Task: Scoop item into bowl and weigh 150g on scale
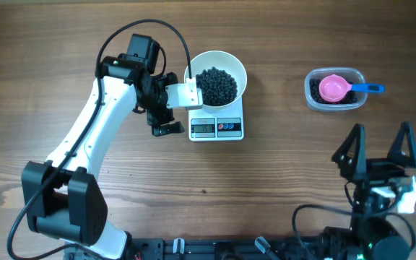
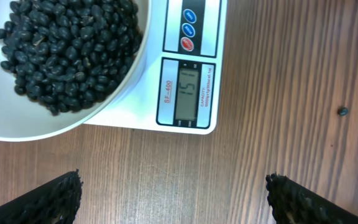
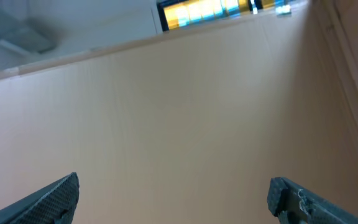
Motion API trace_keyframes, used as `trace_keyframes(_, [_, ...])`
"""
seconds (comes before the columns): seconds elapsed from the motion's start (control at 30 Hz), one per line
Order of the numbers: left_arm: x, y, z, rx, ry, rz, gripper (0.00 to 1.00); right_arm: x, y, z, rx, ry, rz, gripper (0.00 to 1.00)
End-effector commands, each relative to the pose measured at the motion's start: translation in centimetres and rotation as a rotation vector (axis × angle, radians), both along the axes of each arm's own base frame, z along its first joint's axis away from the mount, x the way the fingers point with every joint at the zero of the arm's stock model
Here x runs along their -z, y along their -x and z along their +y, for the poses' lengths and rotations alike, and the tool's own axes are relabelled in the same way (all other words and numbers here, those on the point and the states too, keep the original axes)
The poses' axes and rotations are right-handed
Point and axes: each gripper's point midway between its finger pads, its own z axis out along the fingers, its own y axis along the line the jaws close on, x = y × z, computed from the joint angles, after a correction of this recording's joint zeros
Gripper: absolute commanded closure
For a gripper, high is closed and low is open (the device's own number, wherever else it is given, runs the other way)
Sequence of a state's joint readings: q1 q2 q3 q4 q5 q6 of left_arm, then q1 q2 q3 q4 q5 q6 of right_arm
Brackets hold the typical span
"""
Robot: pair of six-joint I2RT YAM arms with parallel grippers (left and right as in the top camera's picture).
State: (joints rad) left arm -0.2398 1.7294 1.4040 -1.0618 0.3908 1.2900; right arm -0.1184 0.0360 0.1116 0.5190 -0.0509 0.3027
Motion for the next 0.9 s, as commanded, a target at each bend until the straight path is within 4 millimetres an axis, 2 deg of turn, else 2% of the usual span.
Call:
trace_keyframes(0.0, [-0.5,0.0,0.0,0.01,0.013,-0.015,0.0,0.5,0.3,0.2,-0.015,-0.012,-0.02,0.0])
trace_keyframes(0.13, [-0.5,0.0,0.0,0.01,0.013,-0.015,0.0,1.4,-0.2,0.4,-0.029,-0.031,0.004,0.0])
trace_keyframes(0.27, [-0.5,0.0,0.0,0.01,0.013,-0.015,0.0,5.3,-2.1,0.0,-0.016,-0.066,0.12,0.0])
trace_keyframes(0.4, [-0.5,0.0,0.0,0.01,0.013,-0.015,0.0,6.8,-2.8,0.0,-0.014,-0.07,0.188,0.0])
trace_keyframes(0.5, [-0.5,0.0,0.0,0.01,0.013,-0.015,0.0,9.7,-3.8,0.0,-0.01,-0.077,0.314,0.0])
trace_keyframes(0.6, [-0.5,0.0,0.0,0.01,0.013,-0.015,0.0,15.1,-4.7,-0.1,-0.003,-0.088,0.535,0.0])
trace_keyframes(0.63, [-0.5,0.0,0.0,0.01,0.013,-0.015,0.0,16.1,-4.7,0.2,-0.012,-0.074,0.578,0.0])
trace_keyframes(0.67, [-0.5,0.0,0.0,0.01,0.013,-0.015,0.0,15.6,-4.7,0.4,-0.031,-0.082,0.559,0.0])
trace_keyframes(0.87, [-0.5,0.0,0.0,0.01,0.013,-0.015,0.0,16.2,-4.7,0.5,-0.031,-0.08,0.581,0.0])
